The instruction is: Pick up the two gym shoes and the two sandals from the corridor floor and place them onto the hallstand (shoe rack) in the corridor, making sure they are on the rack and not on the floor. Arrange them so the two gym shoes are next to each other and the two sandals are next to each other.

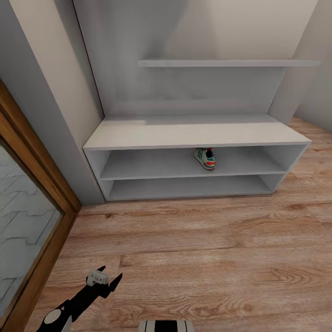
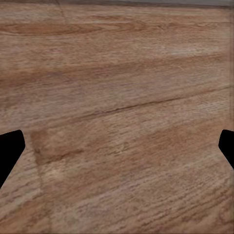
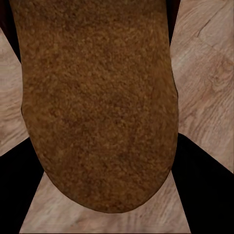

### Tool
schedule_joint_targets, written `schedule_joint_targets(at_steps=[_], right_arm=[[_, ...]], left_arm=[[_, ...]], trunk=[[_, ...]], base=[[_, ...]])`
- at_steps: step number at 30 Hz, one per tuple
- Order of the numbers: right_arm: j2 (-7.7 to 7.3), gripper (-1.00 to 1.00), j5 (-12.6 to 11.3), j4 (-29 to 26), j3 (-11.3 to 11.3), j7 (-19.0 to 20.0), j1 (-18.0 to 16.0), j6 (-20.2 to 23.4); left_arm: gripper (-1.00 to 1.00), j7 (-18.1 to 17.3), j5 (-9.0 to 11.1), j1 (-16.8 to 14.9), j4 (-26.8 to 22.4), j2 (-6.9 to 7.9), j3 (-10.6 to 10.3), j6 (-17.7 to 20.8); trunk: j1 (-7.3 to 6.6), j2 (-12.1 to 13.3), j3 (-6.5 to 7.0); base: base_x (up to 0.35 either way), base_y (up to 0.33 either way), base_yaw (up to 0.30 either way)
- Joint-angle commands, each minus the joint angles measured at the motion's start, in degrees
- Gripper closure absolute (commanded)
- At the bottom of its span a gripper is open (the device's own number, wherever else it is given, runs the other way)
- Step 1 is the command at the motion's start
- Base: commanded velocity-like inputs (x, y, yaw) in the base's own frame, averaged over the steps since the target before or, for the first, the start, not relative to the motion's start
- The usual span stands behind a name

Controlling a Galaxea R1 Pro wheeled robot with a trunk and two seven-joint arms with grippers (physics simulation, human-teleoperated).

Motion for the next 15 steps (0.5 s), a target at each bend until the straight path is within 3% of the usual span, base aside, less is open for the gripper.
schedule_joint_targets(at_steps=[1,2,4,7,8,9,11,12,15], right_arm=[[0.19,1.00,0.3,-0.1,-0.3,0.5,-0.1,-0.1],[1.10,1.00,0.4,-0.2,0.0,0.5,-0.1,-0.1],[1.43,1.00,0.6,-0.2,0.5,0.5,-0.1,-0.1],[2.76,1.00,2.0,-0.1,4.1,0.5,-0.1,-0.2],[3.93,1.00,3.9,1.1,11.1,0.4,-0.1,-0.2],[4.36,1.00,4.3,1.4,14.4,0.2,-0.1,-0.1],[4.72,1.00,4.5,1.5,18.1,-0.1,-0.1,-0.1],[5.13,1.00,4.6,1.6,21.9,-0.5,-0.1,-0.1],[6.99,1.00,4.7,1.8,29.2,-2.4,-0.9,0.3]], left_arm=[[-1.00,-0.4,0.1,0.0,0.1,-0.04,0.1,-0.1],[-1.00,-2.8,0.0,0.0,-0.1,-0.15,-0.3,-0.3],[-1.00,-4.8,-0.1,0.0,-0.1,-0.13,-0.4,-0.2],[-1.00,-12.5,0.0,0.0,-0.2,0.29,0.0,0.3],[-1.00,-16.6,0.0,0.0,-0.3,0.59,1.2,0.3],[-1.00,-17.1,-0.1,0.0,-0.4,0.61,1.4,0.3],[-1.00,-17.4,-0.1,0.0,-0.4,0.58,1.6,0.3],[-1.00,-17.6,-0.3,0.0,-0.3,0.49,1.6,0.3],[-1.00,-17.8,-0.5,0.0,-0.4,0.33,1.5,0.2]], trunk=[[-0.01,0.0,-0.04],[-0.01,0.0,-0.04],[-0.01,0.0,-0.04],[-0.01,0.0,-0.04],[-0.01,0.0,-0.04],[-0.01,0.0,-0.04],[-0.01,0.0,-0.04],[-0.01,0.0,-0.04],[-0.01,0.0,-0.04]], base=[[0.000,0.000,0.000],[0.000,0.000,0.000],[0.000,0.000,0.000],[0.000,0.000,0.000],[0.000,0.000,0.000],[0.000,0.000,0.000],[0.000,0.000,0.000],[0.000,0.000,0.000],[0.000,0.000,0.000]])
